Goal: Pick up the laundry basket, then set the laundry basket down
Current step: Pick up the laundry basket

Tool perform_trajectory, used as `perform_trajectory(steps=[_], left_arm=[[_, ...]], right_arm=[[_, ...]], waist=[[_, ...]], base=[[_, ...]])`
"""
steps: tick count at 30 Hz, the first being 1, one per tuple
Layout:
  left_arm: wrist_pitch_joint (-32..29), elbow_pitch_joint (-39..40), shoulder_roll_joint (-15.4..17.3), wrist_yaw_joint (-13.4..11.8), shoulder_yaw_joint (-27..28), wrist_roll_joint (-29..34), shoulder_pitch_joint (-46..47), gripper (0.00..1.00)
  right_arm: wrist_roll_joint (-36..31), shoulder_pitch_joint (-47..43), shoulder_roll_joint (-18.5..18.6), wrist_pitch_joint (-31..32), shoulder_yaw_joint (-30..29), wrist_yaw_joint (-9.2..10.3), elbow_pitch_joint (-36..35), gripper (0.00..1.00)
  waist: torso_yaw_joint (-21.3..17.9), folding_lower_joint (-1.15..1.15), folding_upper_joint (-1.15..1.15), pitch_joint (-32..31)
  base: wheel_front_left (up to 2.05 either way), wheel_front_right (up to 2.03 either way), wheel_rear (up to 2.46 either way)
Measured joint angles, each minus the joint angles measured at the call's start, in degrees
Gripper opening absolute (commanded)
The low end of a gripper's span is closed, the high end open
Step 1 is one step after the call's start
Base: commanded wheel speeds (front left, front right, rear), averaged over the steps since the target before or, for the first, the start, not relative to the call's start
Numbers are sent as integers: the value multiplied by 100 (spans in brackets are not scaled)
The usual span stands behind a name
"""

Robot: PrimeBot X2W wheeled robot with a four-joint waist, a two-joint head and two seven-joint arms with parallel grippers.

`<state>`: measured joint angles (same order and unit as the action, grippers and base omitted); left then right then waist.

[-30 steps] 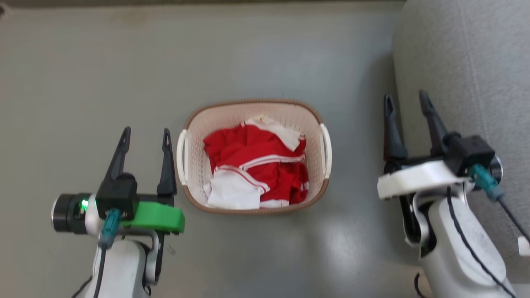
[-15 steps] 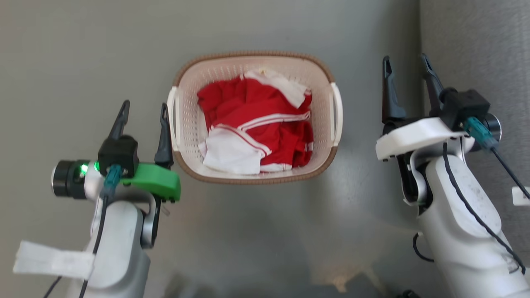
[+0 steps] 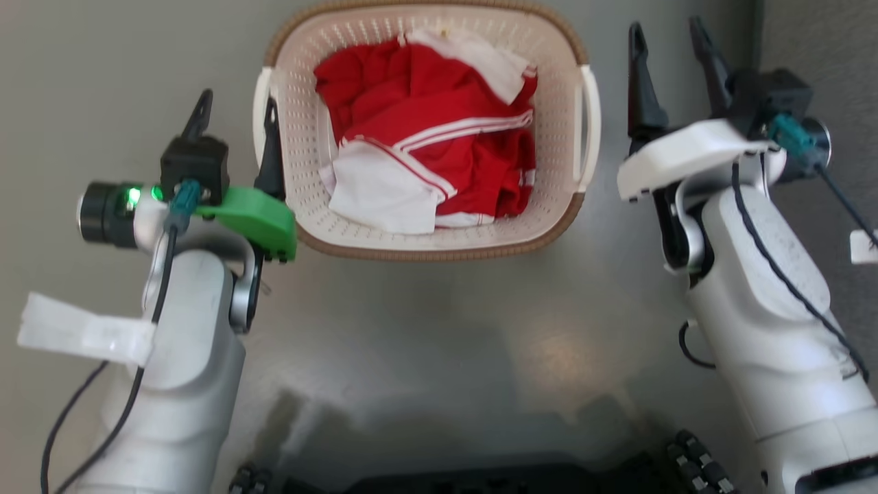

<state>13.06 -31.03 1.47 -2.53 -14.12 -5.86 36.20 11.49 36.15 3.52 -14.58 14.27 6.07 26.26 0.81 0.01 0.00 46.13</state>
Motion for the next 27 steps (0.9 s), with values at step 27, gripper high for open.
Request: perform_trajectory(steps=[27], left_arm=[[68,-1636,-33,202,-308,-296,1084,100]], right_arm=[[624,688,21,0,586,-41,1416,100]], waist=[[123,-1,0,1108]], base=[[0,0,0]])
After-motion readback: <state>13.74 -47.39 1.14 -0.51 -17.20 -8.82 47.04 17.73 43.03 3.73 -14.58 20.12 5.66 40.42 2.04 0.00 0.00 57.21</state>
